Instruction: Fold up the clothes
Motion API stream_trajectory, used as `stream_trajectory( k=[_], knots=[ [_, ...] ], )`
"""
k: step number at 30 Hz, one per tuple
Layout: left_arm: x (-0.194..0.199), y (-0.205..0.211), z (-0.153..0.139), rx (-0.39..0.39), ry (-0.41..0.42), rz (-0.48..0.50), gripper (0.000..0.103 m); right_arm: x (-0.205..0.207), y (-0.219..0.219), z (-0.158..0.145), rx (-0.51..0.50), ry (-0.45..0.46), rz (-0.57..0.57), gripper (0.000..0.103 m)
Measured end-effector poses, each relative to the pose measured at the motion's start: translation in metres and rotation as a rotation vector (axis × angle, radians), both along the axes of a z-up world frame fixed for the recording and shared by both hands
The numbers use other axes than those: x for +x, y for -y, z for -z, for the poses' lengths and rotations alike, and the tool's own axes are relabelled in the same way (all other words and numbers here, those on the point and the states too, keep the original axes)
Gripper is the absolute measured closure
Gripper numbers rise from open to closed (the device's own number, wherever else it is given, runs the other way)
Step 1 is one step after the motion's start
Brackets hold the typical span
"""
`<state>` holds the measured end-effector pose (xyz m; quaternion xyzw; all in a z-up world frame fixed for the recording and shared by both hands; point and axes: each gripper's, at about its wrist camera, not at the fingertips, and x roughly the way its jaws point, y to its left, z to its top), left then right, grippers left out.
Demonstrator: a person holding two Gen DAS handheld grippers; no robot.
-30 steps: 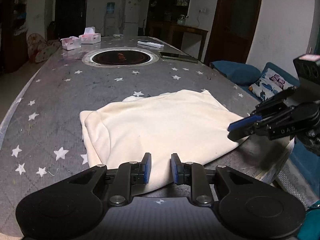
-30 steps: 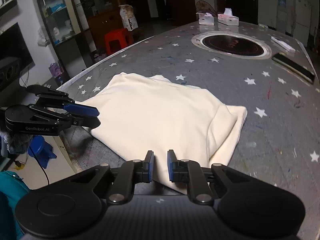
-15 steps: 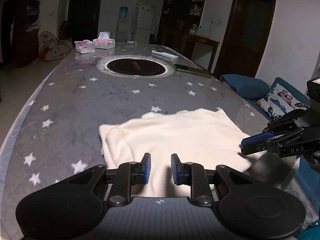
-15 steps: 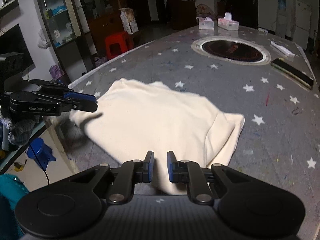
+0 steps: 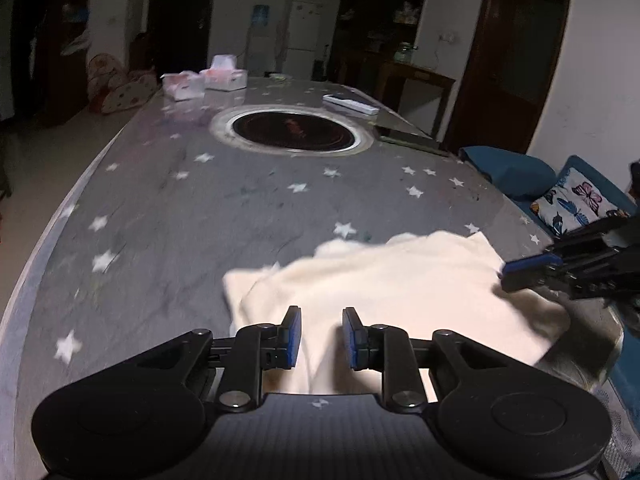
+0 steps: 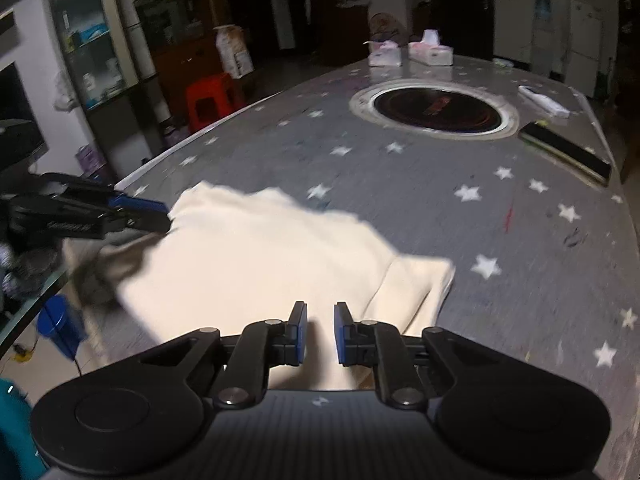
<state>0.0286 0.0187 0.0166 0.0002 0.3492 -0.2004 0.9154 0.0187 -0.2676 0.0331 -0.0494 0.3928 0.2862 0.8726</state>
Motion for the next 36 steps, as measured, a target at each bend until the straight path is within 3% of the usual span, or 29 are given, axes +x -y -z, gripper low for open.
stream_trajectory(
  k=[6, 15, 22, 36],
  knots=[
    [0.027, -0.001, 0.016, 0.059, -0.032, -0.015, 0.078, 0.027, 0.006, 0.017, -0.003, -0.027, 0.065, 0.090],
    [0.038, 0.004, 0.010, 0.029, -0.031, -0.002, 0.078, 0.041, -0.012, 0.002, 0.012, 0.010, 0.032, 0.090],
    [0.055, 0.021, 0.016, 0.055, -0.041, 0.020, 0.078, 0.065, -0.035, 0.017, -0.003, -0.007, 0.031, 0.090],
    [0.025, 0.011, 0.003, 0.036, -0.021, 0.018, 0.078, 0.028, -0.023, 0.007, -0.023, -0.021, -0.009, 0.090]
  ],
)
